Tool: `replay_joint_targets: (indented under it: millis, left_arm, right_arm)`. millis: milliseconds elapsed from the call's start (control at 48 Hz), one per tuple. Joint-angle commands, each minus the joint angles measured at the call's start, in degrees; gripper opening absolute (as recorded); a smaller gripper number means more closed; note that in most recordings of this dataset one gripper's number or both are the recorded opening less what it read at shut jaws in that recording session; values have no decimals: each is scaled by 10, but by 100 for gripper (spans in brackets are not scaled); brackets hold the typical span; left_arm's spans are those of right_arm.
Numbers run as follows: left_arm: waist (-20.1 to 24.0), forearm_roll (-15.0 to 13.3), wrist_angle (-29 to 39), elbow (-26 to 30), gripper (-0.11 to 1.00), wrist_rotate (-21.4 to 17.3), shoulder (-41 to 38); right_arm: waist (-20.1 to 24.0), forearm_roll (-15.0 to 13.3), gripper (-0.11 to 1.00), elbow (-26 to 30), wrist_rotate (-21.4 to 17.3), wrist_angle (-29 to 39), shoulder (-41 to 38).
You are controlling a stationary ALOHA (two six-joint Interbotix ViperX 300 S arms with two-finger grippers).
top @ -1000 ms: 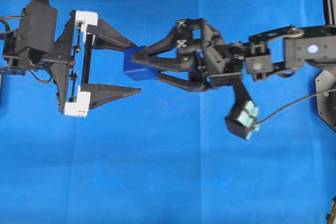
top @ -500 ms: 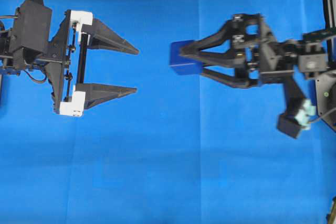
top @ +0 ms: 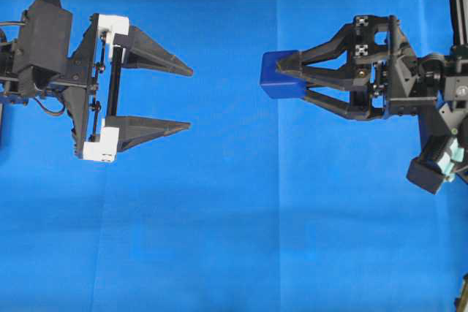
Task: Handover the blue block to the right arm after grasping it with the left arm, then place it in the designated position.
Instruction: 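Open the left gripper and pull the cube away with the right gripper, then hold the cube in the right gripper and rotate it downward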
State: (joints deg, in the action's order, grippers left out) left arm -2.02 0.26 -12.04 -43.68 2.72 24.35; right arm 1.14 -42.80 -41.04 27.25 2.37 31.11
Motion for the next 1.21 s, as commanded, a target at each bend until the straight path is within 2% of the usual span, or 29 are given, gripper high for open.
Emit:
replay_joint_targets:
  millis: [0,146,229,333,459,584,855,1000,1188]
  left_arm:
    - [2,1,-4,10,93,0,9]
    - [2,1,-3,10,93,0,8]
    - [2,1,-3,10,93,0,9]
    - [2,0,-3,10,93,0,9]
    - [2,1,-4,10,93,0,9]
    - [2,1,-4,10,93,0,9]
    - [2,1,-3,10,93,-1,9]
    - [2,0,-3,10,93,-1,9]
    - [2,1,-4,10,93,-1,9]
  right_arm:
    - [2,3,36,6,-3,-2,4]
    - [1,34,36,6,-31,-4,6]
    - [1,55,36,6,-63,-3,7]
    - [1,82,36,4,-122,-1,11]
    - [1,119,36,4,-206,4,12]
    - [2,155,36,4,-314,14,13]
    - [2,165,36,3,-510,36,19]
    - [2,164,36,2,-554,40,25]
    - [1,165,36,2,-556,42,25]
